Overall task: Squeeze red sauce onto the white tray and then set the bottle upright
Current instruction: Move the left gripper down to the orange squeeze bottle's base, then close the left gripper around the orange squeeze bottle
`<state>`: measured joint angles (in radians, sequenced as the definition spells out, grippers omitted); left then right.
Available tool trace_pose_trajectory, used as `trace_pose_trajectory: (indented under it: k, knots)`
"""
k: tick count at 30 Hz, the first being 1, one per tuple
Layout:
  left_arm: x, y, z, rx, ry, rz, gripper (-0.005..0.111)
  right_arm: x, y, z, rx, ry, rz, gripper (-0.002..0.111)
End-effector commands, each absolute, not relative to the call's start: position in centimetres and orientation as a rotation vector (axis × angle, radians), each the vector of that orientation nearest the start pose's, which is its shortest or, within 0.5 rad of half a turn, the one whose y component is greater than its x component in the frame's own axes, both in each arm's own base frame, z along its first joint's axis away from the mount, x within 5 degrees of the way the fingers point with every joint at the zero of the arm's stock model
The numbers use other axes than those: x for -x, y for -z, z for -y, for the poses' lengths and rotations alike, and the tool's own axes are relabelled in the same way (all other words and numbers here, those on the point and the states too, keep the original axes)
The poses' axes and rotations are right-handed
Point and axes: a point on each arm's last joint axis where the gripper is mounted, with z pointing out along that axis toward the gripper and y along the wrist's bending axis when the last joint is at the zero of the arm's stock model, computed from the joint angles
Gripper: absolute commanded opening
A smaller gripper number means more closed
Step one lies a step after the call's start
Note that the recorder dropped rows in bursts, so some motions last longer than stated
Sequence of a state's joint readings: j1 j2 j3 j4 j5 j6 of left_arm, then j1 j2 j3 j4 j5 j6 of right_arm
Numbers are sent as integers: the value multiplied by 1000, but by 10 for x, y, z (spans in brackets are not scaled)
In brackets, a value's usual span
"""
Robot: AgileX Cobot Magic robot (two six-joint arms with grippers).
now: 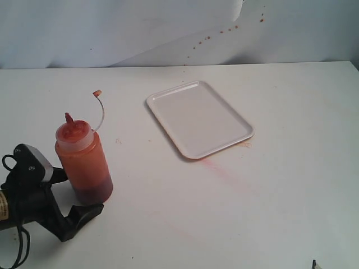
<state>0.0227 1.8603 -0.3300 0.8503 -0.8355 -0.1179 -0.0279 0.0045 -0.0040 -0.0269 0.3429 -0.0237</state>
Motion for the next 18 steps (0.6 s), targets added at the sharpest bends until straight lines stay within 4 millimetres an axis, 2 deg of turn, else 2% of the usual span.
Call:
trace_pose_trajectory:
  k: [1, 5, 12, 18]
  knots:
    - [-235, -68, 46, -809, 436, -2122, 104, -53, -182, 3, 11, 72, -1826, 0]
    - [-243, -65, 47, -800, 451, -2099, 104, -53, -182, 3, 11, 72, -1826, 0]
    - [-256, -72, 48, -790, 452, -2023, 104, -53, -182, 3, 11, 72, -1826, 0]
    - [-260, -74, 49, -792, 447, -2002, 104, -53, -182, 3, 11, 72, -1826, 0]
